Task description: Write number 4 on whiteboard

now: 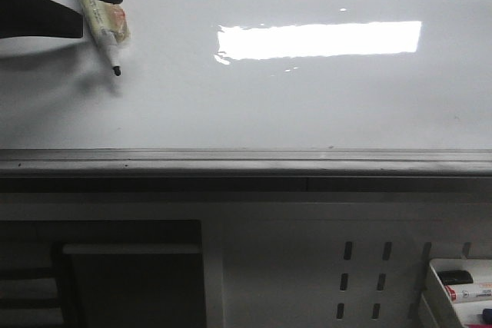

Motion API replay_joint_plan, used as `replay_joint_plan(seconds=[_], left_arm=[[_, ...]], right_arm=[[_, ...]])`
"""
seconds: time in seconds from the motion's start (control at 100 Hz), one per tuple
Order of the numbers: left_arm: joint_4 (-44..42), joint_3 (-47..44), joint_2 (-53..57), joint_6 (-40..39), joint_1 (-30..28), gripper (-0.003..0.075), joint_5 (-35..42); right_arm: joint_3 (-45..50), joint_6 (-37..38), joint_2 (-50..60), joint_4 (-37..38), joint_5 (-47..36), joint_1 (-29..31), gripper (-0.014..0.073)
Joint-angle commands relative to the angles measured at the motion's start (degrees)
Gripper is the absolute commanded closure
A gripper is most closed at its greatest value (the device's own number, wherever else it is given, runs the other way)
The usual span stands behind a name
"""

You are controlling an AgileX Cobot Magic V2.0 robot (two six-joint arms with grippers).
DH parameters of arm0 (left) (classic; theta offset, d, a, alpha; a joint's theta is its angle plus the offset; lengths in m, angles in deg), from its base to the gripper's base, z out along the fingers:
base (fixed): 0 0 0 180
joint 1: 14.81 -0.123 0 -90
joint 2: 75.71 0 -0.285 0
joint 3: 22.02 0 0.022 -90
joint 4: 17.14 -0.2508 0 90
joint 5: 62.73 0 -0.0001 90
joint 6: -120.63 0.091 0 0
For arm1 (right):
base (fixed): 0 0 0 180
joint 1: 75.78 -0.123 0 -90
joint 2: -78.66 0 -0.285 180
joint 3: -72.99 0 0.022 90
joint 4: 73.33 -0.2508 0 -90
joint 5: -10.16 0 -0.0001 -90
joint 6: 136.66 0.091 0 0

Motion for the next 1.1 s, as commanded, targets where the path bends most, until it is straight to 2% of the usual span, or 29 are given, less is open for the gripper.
replay_joint_plan(seconds=[0.0,0.45,0.8,0.89,1.02,1.09], left_arm=[[2.76,2.43,0.36,0.38,0.78,0.0303,0.75],[2.76,2.43,-1.76,0.47,0.78,0.0317,2.72],[2.76,2.43,-1.76,2.58,0.87,0.0476,3.24],[2.76,2.43,-1.76,3.24,0.87,0.0562,3.24],[2.76,2.43,-1.76,3.64,0.87,0.0741,3.13],[2.76,2.43,-1.76,4.22,0.87,0.0741,2.67]], right_arm=[[-2.01,-0.74,-0.49,-1.21,-3.04,-0.1,0.0146],[-2.01,-0.74,-0.49,-1.21,-2.99,-0.1,0.0146],[-2.01,-0.74,-0.49,-1.21,-3.38,-0.1,0.0146],[-2.01,-0.74,-0.49,-1.21,-3.38,-0.1,0.0146],[-2.01,-0.74,-0.49,-1.21,-3.38,-0.1,0.0146],[-2.01,-0.74,-0.49,-1.21,-3.27,-0.1,0.0146]])
